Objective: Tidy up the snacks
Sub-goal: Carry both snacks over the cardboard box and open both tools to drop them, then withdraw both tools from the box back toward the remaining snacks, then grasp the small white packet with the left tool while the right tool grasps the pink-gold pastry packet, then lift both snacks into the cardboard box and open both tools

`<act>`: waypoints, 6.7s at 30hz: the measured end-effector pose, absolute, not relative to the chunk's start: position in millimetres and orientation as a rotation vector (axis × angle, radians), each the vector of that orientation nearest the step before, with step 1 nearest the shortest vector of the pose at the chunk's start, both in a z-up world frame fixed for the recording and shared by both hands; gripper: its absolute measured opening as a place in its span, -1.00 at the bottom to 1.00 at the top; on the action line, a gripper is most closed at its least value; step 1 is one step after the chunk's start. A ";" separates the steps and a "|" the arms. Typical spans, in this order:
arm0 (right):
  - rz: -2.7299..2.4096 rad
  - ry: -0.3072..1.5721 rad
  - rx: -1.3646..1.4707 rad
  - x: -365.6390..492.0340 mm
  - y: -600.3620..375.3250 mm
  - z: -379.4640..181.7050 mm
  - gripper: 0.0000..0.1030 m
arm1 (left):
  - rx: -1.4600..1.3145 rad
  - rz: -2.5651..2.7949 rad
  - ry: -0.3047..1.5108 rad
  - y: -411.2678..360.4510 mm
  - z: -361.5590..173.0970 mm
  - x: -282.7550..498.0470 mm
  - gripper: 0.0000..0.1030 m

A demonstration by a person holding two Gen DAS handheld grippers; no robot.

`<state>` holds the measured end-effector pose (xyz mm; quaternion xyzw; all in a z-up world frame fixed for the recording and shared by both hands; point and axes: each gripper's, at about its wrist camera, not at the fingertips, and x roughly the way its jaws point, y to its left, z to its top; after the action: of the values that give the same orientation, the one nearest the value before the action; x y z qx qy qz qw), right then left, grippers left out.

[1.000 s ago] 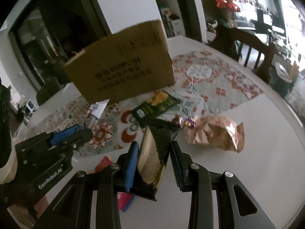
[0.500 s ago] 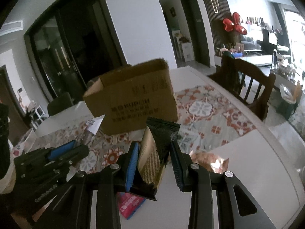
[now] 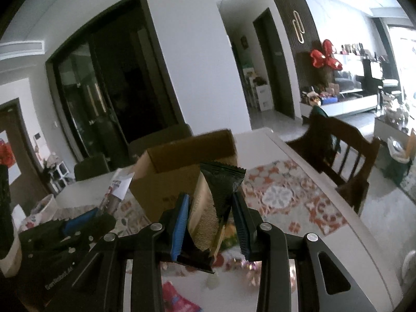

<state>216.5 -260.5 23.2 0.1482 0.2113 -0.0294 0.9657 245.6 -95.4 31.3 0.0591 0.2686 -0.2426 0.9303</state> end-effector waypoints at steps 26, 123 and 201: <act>0.015 0.443 0.292 343.4 -277.3 52.5 -0.32 | 0.008 -0.440 0.583 -105.8 55.5 363.5 -0.54; 0.148 0.775 -0.113 211.4 -295.7 -82.1 0.28 | 0.249 -0.420 0.829 -171.3 -93.3 225.9 0.06; 0.107 0.567 -0.054 207.6 -244.1 -18.1 -0.12 | 0.079 -0.401 0.656 -117.2 -13.2 232.9 -0.61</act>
<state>207.6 -244.1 -18.1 -0.0264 0.2793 0.0526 0.9584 232.9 -117.2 -13.2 0.0385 0.3198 -0.1953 0.9263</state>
